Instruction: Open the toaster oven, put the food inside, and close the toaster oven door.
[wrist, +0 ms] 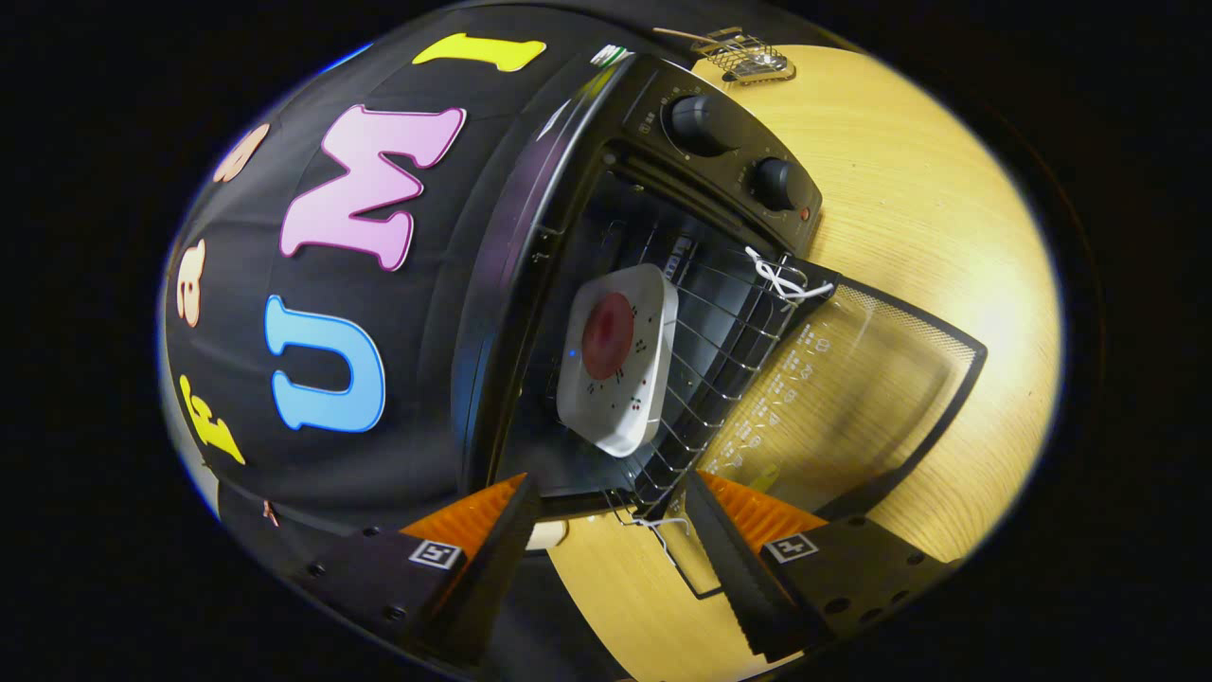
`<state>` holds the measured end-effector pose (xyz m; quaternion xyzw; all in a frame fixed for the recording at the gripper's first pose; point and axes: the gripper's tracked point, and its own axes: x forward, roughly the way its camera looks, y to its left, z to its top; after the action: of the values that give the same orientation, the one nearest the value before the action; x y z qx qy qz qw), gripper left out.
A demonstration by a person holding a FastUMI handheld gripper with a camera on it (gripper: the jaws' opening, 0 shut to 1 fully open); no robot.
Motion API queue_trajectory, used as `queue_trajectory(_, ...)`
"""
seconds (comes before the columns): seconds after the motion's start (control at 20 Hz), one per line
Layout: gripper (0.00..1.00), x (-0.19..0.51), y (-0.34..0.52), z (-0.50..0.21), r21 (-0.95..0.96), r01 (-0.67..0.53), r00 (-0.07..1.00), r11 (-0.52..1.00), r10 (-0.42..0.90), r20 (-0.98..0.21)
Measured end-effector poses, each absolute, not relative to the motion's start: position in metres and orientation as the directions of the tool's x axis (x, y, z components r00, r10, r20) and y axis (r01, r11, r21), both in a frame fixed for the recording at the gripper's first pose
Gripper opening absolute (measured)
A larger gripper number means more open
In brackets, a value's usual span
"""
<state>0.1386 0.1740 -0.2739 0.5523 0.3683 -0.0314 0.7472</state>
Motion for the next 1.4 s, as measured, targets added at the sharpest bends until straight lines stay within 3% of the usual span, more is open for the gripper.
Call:
queue_trajectory(0.45,0.99,0.083,0.151,-0.258,0.689,0.348,0.708,0.635,0.304,-0.638)
queue_trajectory(0.75,0.99,0.048,0.138,-0.274,0.476,0.201,0.676,0.856,0.23,-0.7)
queue_trajectory(0.9,0.99,0.027,0.125,-0.295,0.258,0.08,0.648,0.963,0.146,-0.747)
queue_trajectory(1.4,0.99,0.002,0.132,-0.336,-0.06,-0.206,0.632,0.977,0.085,-0.77)
